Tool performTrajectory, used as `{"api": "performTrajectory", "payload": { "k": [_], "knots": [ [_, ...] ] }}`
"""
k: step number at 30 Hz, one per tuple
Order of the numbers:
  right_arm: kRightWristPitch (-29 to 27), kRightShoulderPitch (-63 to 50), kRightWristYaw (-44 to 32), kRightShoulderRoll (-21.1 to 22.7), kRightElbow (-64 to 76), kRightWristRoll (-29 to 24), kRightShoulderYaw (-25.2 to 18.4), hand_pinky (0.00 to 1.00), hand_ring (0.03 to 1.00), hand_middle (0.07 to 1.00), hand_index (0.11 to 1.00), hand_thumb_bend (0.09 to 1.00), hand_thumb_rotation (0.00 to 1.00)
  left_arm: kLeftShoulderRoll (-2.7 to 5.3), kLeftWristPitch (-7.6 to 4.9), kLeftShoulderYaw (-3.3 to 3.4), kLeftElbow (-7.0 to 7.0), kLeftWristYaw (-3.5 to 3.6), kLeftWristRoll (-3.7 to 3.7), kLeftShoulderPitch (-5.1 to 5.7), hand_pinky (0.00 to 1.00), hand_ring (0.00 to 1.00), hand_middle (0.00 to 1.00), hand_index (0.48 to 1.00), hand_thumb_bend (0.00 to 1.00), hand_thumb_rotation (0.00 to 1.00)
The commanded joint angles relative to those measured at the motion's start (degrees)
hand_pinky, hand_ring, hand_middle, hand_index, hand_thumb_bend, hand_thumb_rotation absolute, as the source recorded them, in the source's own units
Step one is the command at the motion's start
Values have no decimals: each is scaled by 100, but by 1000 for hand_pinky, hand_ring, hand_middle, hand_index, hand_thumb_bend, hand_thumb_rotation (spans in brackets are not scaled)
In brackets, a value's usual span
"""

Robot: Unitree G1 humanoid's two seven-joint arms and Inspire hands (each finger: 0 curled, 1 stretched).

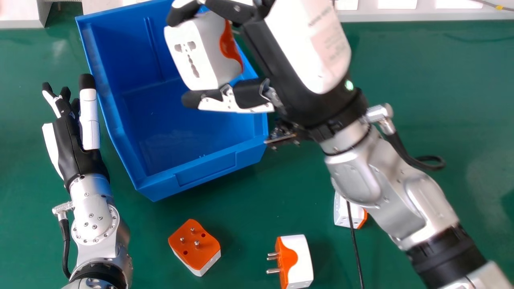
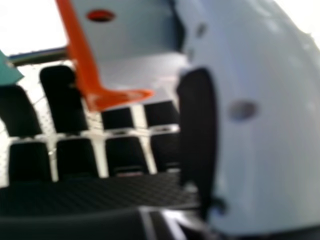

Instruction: Pick all objects and put in blue box

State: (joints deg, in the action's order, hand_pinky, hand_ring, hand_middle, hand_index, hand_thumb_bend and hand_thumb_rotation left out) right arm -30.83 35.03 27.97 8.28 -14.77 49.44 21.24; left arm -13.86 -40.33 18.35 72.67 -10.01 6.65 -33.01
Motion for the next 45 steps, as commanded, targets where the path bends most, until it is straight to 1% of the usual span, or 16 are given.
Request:
{"api": "performTrajectory", "payload": {
  "k": [1, 5, 8, 12, 15, 19, 20, 24, 29, 30, 33, 35, 37, 41, 43, 45],
  "knots": [
    [85, 539, 10, -121, -271, -36, 25, 328, 456, 519, 506, 497, 0, 22, -104, -34, -59, 55, -70, -134, 924, 967, 992, 991, 991, 901],
    [288, 1145, -95, -161, -1082, 27, 126, 334, 466, 518, 507, 496, 0, 28, -95, 8, -59, 127, -16, -139, 923, 966, 992, 991, 990, 901],
    [419, 1654, 39, -170, -1884, 181, 289, 336, 470, 519, 506, 496, 0, 37, -95, 32, -62, 165, 9, -143, 923, 966, 992, 991, 992, 901],
    [547, 2266, 377, -229, -3099, 429, 631, 337, 473, 524, 499, 496, 0, 47, -102, 48, -62, 179, 6, -143, 924, 966, 993, 990, 995, 900],
    [717, 2530, 525, -297, -3748, 603, 930, 337, 473, 524, 499, 496, 0, 51, -122, 56, -65, 190, 7, -140, 924, 966, 993, 990, 995, 900],
    [984, 2815, 765, -387, -4417, 817, 1276, 334, 470, 522, 508, 495, 0, 47, -118, 80, -55, 243, 30, -136, 926, 966, 993, 990, 997, 900],
    [1045, 2879, 795, -418, -4564, 834, 1335, 334, 470, 522, 508, 495, 0, 47, -113, 83, -53, 247, 27, -136, 926, 966, 993, 990, 997, 900],
    [1133, 3026, 904, -527, -4946, 806, 1459, 332, 470, 516, 515, 495, 0, 43, -101, 95, -48, 249, 9, -130, 927, 966, 994, 990, 998, 899],
    [1009, 3045, 984, -660, -5196, 718, 1522, 334, 468, 500, 529, 495, 0, 32, -82, 82, -43, 186, -26, -138, 930, 967, 994, 989, 999, 898],
    [989, 3051, 1001, -669, -5222, 713, 1542, 350, 474, 500, 519, 497, 0, 33, -84, 77, -44, 177, -33, -138, 931, 967, 994, 988, 1000, 898],
    [919, 3076, 1044, -677, -5266, 727, 1613, 358, 475, 493, 515, 498, 0, 34, -86, 54, -40, 116, -72, -141, 932, 967, 993, 988, 1000, 898],
    [860, 3097, 1072, -665, -5269, 731, 1657, 362, 476, 486, 514, 498, 0, 34, -78, 49, -34, 101, -73, -143, 932, 967, 993, 987, 1000, 897],
    [838, 3116, 1093, -659, -5281, 728, 1688, 358, 482, 494, 506, 498, 0, 41, -79, 37, -36, 71, -83, -144, 932, 968, 993, 987, 1000, 898],
    [1016, 3137, 1192, -676, -5311, 809, 1785, 353, 485, 498, 493, 498, 0, 59, -76, 41, -31, 77, -63, -157, 931, 969, 993, 986, 1000, 898],
    [1390, 3141, 1102, -700, -5297, 949, 1921, 351, 489, 501, 488, 498, 0, 57, -78, 49, -30, 105, -49, -154, 930, 968, 993, 986, 1000, 897],
    [1860, 3183, 673, -745, -5239, 1029, 2021, 348, 489, 515, 488, 497, 0, 55, -77, 58, -30, 134, -36, -153, 930, 968, 993, 986, 1000, 897]
  ]
}}
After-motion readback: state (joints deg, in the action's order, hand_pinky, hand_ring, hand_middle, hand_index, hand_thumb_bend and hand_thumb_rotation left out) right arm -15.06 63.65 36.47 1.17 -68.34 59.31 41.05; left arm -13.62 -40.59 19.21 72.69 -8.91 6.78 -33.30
